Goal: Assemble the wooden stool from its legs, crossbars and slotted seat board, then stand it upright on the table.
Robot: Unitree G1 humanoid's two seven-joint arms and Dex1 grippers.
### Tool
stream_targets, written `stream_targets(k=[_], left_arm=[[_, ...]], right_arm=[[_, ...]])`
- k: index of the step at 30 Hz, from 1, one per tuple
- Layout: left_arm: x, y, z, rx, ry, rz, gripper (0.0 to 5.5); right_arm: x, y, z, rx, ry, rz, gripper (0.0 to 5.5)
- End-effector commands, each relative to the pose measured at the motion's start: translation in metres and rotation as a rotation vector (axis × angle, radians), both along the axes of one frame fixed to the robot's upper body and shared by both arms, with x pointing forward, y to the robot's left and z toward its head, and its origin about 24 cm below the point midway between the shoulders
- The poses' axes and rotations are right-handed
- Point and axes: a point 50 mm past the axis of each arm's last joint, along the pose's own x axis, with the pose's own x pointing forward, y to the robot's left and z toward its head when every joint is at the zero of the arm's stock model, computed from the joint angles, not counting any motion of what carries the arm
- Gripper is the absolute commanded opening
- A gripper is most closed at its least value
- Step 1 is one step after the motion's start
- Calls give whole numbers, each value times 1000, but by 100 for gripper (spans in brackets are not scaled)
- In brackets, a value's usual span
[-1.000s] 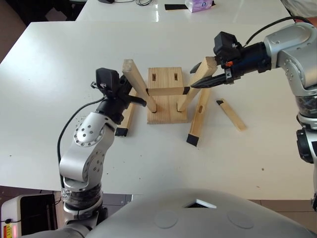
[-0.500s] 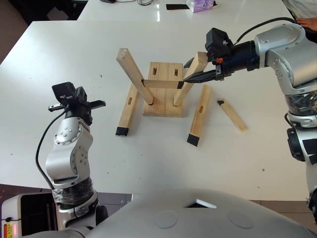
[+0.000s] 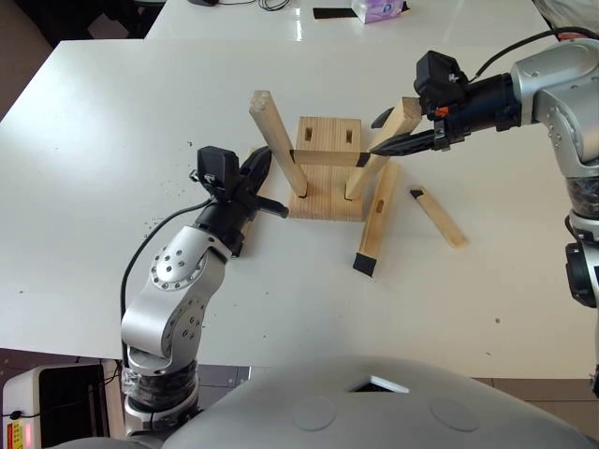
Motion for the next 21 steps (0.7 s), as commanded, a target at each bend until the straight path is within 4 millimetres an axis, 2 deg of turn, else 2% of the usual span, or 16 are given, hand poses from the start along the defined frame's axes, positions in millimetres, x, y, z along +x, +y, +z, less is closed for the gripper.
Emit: stream_targets(k=[1, 3, 5, 8, 10, 14, 17, 21], left_arm=[[-8, 9, 16, -115, -99, -136, 0], [-6, 51, 15, -62, -103, 24, 0], [-8, 81, 24, -4, -134, 94, 0], [-6, 101, 43, -29, -215, 133, 0], [-3, 97, 51, -121, -269, 119, 0], [7, 77, 68, -286, -347, 64, 0], [15, 66, 75, -341, -359, 37, 0], [22, 61, 79, -315, -353, -4, 0]], right_arm=[[-4, 13, -9, 40, 21, 67, 204], [-2, 7, -10, 37, 18, 41, 204], [-1, 4, -12, 39, 17, 21, 204], [-6, 3, -14, 58, 22, 13, 204], [-9, 4, -14, 76, 23, 23, 204], [-8, 7, -14, 115, -16, 11, 204], [-8, 6, -13, 153, -46, 14, 264], [-12, 5, -12, 198, -45, 21, 332]])
